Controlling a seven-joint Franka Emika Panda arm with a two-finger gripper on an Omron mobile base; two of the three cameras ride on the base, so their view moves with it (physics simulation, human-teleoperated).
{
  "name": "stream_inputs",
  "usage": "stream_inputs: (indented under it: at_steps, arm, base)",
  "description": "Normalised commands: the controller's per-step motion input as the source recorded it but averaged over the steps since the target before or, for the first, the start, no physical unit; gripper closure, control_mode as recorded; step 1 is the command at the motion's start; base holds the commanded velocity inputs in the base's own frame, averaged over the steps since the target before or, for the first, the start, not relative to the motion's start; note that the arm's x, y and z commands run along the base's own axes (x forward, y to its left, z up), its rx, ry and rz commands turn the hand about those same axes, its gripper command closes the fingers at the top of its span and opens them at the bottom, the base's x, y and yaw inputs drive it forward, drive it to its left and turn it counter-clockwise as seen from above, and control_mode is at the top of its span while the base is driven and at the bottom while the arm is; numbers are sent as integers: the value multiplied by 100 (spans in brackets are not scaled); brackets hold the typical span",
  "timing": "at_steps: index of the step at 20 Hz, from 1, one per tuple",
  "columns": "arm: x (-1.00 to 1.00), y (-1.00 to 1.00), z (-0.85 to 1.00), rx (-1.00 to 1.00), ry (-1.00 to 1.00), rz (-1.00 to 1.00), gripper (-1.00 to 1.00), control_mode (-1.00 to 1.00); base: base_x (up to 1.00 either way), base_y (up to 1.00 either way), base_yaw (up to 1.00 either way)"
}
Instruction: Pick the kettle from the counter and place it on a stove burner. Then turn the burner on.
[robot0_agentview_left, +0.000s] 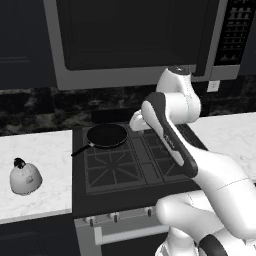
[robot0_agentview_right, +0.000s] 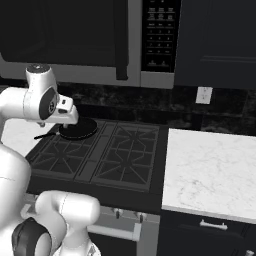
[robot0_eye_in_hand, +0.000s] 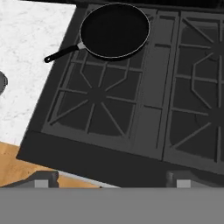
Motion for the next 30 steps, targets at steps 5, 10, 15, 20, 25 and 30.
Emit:
stream_inputs:
  at_steps: [5, 10, 15, 20, 25, 30]
  arm:
    - [0, 100, -10, 1, -5, 17, -100, -100]
    - [0, 100, -20, 1, 0, 27, -100, -100]
    - [0, 100, -39, 0, 0, 32, -100, -100]
    - [3, 100, -45, 1, 0, 32, -100, -100]
    - [23, 100, -39, -2, 0, 22, -100, -100]
    - [11, 100, -17, -20, -16, 14, -100, -100]
  base:
    - [0, 0, 0]
    - [0, 0, 0]
    - [0, 0, 0]
    - [0, 0, 0]
    - [0, 0, 0]
    - [0, 0, 0]
